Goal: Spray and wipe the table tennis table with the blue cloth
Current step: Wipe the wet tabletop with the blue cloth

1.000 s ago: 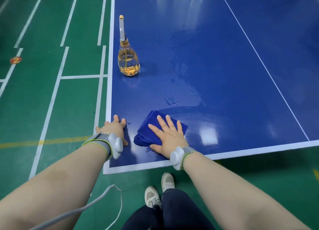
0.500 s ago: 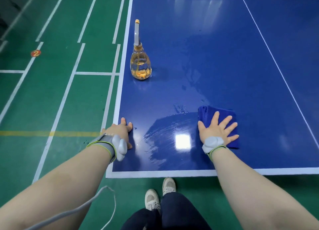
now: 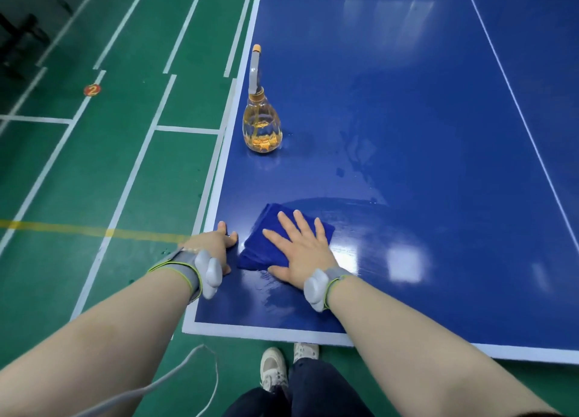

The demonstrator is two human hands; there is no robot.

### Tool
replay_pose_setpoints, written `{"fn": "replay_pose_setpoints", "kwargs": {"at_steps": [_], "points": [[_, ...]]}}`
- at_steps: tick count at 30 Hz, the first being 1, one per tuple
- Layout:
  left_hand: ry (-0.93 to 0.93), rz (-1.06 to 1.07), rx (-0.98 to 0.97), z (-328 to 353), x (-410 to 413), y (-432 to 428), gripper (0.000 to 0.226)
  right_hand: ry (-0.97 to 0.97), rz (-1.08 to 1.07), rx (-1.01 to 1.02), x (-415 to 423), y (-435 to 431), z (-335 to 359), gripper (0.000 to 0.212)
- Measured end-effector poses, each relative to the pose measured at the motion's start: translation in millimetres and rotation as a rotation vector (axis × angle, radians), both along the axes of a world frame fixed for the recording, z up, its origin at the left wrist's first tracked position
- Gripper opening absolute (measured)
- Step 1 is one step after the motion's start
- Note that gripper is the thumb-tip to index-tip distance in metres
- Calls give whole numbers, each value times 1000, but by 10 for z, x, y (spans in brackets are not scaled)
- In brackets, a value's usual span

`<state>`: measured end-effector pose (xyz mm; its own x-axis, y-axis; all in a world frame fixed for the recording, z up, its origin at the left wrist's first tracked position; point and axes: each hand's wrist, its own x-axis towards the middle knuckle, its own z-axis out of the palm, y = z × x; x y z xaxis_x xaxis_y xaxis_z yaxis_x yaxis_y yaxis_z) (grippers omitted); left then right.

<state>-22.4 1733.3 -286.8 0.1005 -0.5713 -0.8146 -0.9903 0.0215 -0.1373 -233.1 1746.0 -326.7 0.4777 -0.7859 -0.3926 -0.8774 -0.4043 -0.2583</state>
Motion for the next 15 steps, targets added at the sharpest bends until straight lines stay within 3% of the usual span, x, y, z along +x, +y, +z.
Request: {"fn": "replay_pose_setpoints", "kwargs": {"at_steps": [10, 15], "points": [[-63, -42, 54, 178, -117, -52, 76, 108, -807, -65, -1335, -585, -39, 80], [-71, -60, 94, 248, -164, -78, 75, 150, -901, -25, -1194, -648, -46, 80]]}}
